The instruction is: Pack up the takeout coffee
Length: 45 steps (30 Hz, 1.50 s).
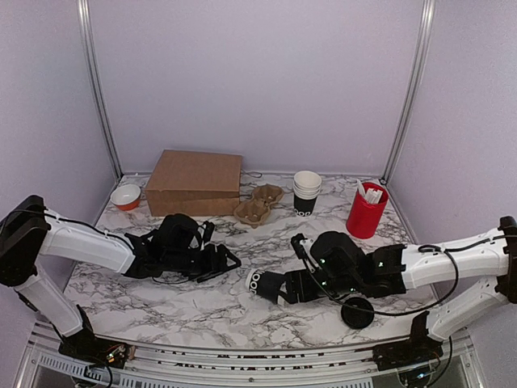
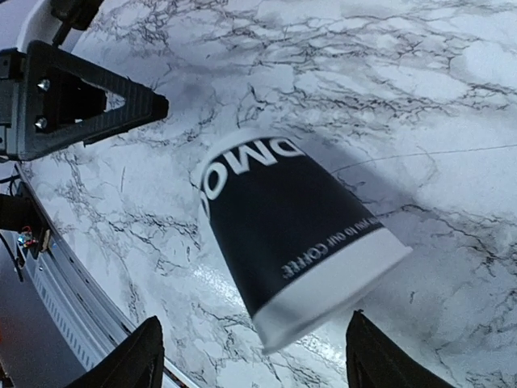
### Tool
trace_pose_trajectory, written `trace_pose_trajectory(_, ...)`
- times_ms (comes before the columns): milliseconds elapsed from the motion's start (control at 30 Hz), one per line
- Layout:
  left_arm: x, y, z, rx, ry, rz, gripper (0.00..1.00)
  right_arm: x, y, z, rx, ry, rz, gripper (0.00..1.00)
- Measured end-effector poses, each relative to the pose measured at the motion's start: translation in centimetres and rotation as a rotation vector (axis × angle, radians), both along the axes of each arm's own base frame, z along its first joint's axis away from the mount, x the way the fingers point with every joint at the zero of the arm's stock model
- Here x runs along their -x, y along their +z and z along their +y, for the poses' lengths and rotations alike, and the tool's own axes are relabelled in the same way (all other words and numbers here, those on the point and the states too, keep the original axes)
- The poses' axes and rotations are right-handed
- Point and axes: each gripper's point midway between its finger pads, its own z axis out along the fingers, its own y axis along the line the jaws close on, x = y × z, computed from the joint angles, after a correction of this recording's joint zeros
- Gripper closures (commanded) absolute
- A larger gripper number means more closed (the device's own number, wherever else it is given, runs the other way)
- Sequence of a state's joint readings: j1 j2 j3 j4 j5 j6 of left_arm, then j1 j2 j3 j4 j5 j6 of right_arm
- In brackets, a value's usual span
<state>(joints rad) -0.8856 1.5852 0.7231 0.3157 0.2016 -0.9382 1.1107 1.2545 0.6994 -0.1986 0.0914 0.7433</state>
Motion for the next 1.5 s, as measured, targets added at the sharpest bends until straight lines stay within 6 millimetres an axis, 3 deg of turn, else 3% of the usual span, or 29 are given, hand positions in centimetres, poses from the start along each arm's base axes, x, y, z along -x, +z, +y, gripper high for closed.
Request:
trace_pose_trajectory(167, 0.7, 0.4, 1.4, -0.004, 0.011, -0.02, 0.29, -0.3, -3.1, 0.8, 0.041, -0.06, 0.051, 0.32)
trace_pose_trajectory(300, 0.7, 2.0, 1.7, 0.023, 0.013, -0.059, 0.3, -0.7, -2.7, 1.3, -0.013, -0.107, 0.045, 0.32)
trace_pose_trajectory(400, 0.7, 2.0, 1.7, 0.021, 0.009, -0.063, 0.32, -0.7, -2.4, 2.1, -0.048, -0.111, 0.043, 0.32)
trace_pose_trajectory(500, 0.9, 1.6, 1.6, 0.015, 0.007, -0.053, 0.33, 0.0, -2.7, 3.4, -0.049, -0.083, 0.041, 0.32)
trace_pose_trajectory(667, 4.0, -1.3, 2.2, -0.022, -0.022, 0.009, 0.35, 2.1, -3.4, 7.0, -0.056, -0.007, 0.052, 0.35)
trace_pose_trajectory(767, 5.4, -3.5, 3.4, -0.066, -0.021, 0.053, 0.37, 2.0, -4.3, 7.6, -0.047, -0.011, 0.059, 0.43)
trace_pose_trajectory(900, 5.2, -3.5, 3.5, -0.061, -0.008, 0.052, 0.37, 1.1, -5.0, 7.9, -0.031, -0.037, 0.06, 0.56)
trace_pose_trajectory(1167, 5.0, -2.8, 3.4, -0.046, -0.003, 0.033, 0.37, -2.3, -2.7, 8.2, -0.033, -0.072, -0.009, 0.99)
trace_pose_trajectory(1333, 4.6, -1.7, 3.2, -0.028, 0.003, 0.007, 0.37, -4.0, -0.4, 10.4, 0.012, -0.033, -0.062, 1.0)
trace_pose_trajectory(1500, 3.7, 0.9, 3.5, 0.003, 0.02, -0.051, 0.36, -4.4, 2.0, 10.3, 0.132, 0.026, -0.116, 1.0)
